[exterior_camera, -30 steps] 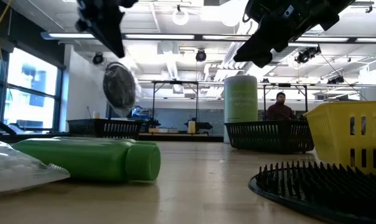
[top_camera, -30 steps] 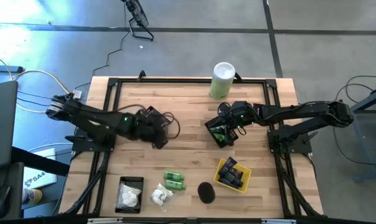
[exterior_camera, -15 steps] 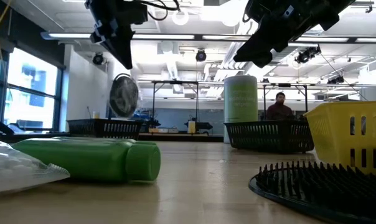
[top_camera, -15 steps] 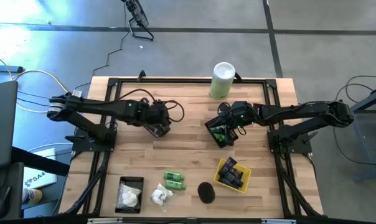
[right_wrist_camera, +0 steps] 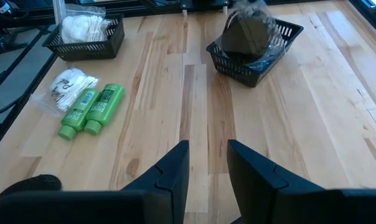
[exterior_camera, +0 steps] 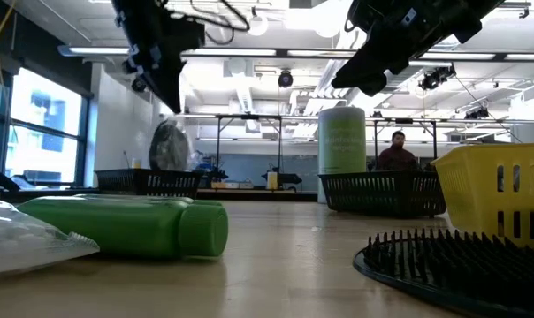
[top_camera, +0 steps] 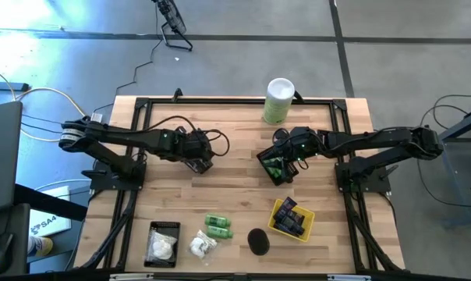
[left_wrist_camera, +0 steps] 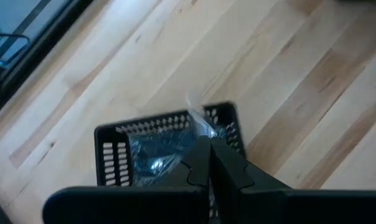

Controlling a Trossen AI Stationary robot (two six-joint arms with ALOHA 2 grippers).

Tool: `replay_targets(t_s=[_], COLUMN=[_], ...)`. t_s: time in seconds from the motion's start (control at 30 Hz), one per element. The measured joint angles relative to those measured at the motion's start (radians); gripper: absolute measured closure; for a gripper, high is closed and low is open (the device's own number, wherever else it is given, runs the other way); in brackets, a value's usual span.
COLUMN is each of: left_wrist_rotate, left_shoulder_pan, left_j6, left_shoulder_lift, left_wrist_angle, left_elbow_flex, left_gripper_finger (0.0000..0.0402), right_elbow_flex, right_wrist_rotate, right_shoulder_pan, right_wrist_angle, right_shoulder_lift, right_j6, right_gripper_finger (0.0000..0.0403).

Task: Pick & Place Travel size toiletries
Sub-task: Put the hairbrush into the top left black bin

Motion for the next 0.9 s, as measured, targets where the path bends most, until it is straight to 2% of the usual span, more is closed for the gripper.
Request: replay_targets(t_s=[0.27, 0.47, 0.9], left_wrist_rotate=[-0.001, -0.051, -0.077], left_shoulder_pan=[0.0, 0.0, 0.0], left_j6=[-0.025, -0.026, -0.026], left_shoulder_lift=[0.0, 0.0, 0.0], left_wrist_angle=[0.008, 0.001, 0.0], left_elbow_flex=[-0.043, -0.08, -0.124], left_gripper_finger=[0.0401, 0.0401, 0.0401], right_elbow_flex=[0.0, 0.0, 0.0], right_wrist_rotate=[0.0, 0.0, 0.0], right_shoulder_pan=[0.0, 0.0, 0.0], right_wrist_angle=[0.0, 0.0, 0.001], right_shoulder_lift=[0.0, 0.0, 0.0], right_j6=[-0.007, -0.007, -0.007], right_gripper_finger=[0.0302, 0.0302, 0.0302])
